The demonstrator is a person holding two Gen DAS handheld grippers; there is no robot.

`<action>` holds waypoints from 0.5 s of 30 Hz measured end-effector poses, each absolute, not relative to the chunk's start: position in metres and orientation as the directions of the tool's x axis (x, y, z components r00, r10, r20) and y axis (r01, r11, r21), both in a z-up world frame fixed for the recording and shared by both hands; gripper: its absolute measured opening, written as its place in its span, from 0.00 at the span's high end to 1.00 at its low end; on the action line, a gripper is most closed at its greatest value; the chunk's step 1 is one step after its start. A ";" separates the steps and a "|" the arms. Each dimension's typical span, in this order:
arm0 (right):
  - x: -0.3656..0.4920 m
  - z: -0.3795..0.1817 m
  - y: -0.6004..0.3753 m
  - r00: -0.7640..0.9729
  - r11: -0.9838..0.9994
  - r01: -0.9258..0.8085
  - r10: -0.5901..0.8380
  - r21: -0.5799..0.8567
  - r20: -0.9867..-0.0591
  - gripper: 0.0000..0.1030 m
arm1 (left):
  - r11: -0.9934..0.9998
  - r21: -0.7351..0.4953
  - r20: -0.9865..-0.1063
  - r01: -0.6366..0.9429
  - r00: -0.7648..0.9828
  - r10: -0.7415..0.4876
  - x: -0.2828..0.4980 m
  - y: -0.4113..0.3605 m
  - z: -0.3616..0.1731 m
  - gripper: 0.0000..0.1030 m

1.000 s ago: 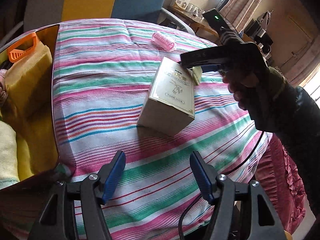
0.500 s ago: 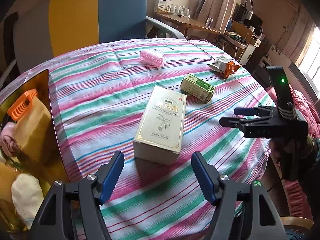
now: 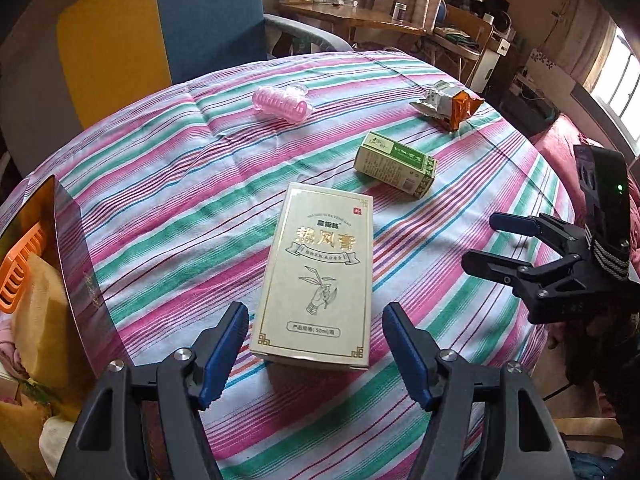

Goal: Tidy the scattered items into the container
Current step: 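Close the left tool around the large white-gold box, then carry the white box with the left tool while the right tool grasps the green box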

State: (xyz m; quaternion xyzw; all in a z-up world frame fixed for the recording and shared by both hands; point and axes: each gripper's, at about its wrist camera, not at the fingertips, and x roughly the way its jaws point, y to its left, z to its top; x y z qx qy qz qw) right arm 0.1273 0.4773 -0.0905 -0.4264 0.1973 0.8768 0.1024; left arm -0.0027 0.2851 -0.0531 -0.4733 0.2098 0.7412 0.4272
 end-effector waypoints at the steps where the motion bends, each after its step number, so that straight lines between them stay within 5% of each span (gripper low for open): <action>1: 0.127 -0.091 0.477 -0.619 -0.901 -0.346 0.011 0.261 -0.785 0.02 | -0.551 -0.099 -0.881 -0.829 -0.184 0.437 -0.006 0.286 -0.053 0.31; 10: 0.122 -0.090 0.476 -0.607 -0.905 -0.348 0.018 0.245 -0.795 0.02 | -0.580 -0.175 -0.878 -0.795 -0.141 0.457 -0.017 0.283 -0.066 0.45; 11: 0.120 -0.088 0.477 -0.604 -0.906 -0.351 0.024 0.238 -0.797 0.06 | -0.585 -0.176 -0.875 -0.792 -0.147 0.461 -0.016 0.281 -0.066 0.45; 13: 0.115 -0.084 0.478 -0.602 -0.912 -0.345 0.034 0.221 -0.797 0.30 | -0.594 -0.179 -0.869 -0.785 -0.157 0.470 -0.015 0.278 -0.066 0.46; 15: 0.106 -0.081 0.479 -0.600 -0.918 -0.333 0.032 0.214 -0.799 0.39 | -0.603 -0.191 -0.860 -0.775 -0.163 0.483 -0.014 0.274 -0.065 0.46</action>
